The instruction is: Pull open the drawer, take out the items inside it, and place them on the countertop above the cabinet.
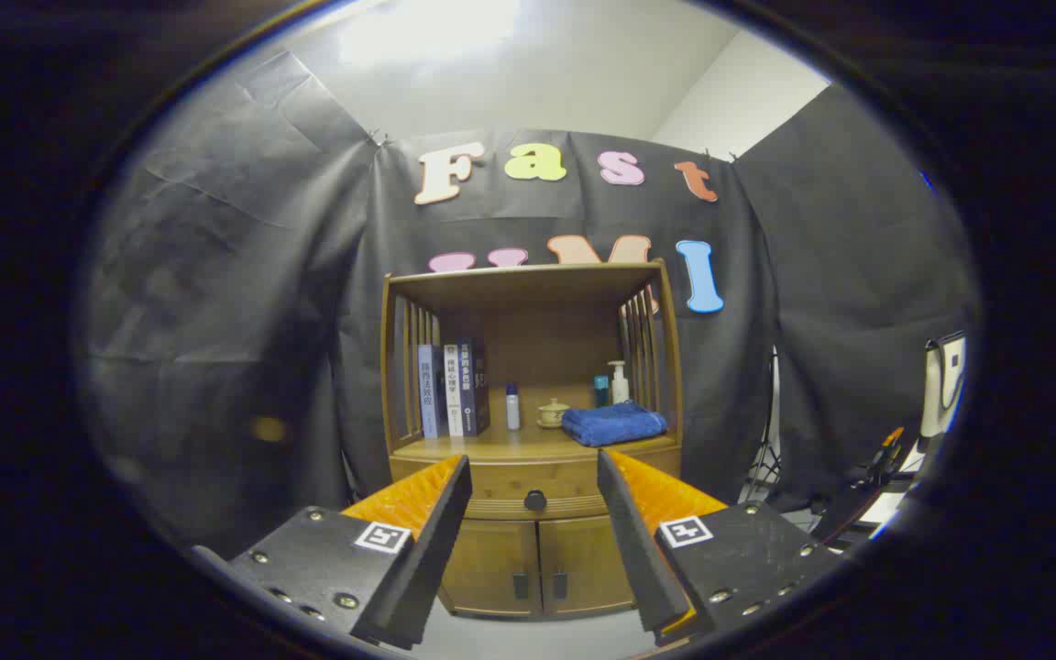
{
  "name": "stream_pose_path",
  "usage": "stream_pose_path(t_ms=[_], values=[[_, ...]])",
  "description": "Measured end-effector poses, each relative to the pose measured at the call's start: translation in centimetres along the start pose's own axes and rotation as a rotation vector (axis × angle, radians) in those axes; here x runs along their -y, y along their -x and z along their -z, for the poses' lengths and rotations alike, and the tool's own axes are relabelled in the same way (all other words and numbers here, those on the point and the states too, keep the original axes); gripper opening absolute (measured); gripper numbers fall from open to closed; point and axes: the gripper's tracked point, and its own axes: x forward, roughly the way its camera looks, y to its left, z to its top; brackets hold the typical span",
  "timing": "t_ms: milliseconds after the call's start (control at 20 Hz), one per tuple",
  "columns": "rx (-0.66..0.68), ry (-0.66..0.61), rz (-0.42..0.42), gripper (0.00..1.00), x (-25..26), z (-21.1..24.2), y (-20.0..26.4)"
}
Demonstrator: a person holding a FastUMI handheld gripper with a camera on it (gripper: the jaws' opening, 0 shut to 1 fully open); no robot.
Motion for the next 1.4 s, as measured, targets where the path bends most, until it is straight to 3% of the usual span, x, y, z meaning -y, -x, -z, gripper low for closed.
stream_pose_path(t_ms=[800,1250,1400], values=[[-0.06,0.009,0.0,0.83,0.1,2.0,-1.6],[-0.166,0.01,0.051,0.84,0.6,8.2,-9.2],[-0.184,0.012,0.113,0.84,1.8,10.7,-12.7]])
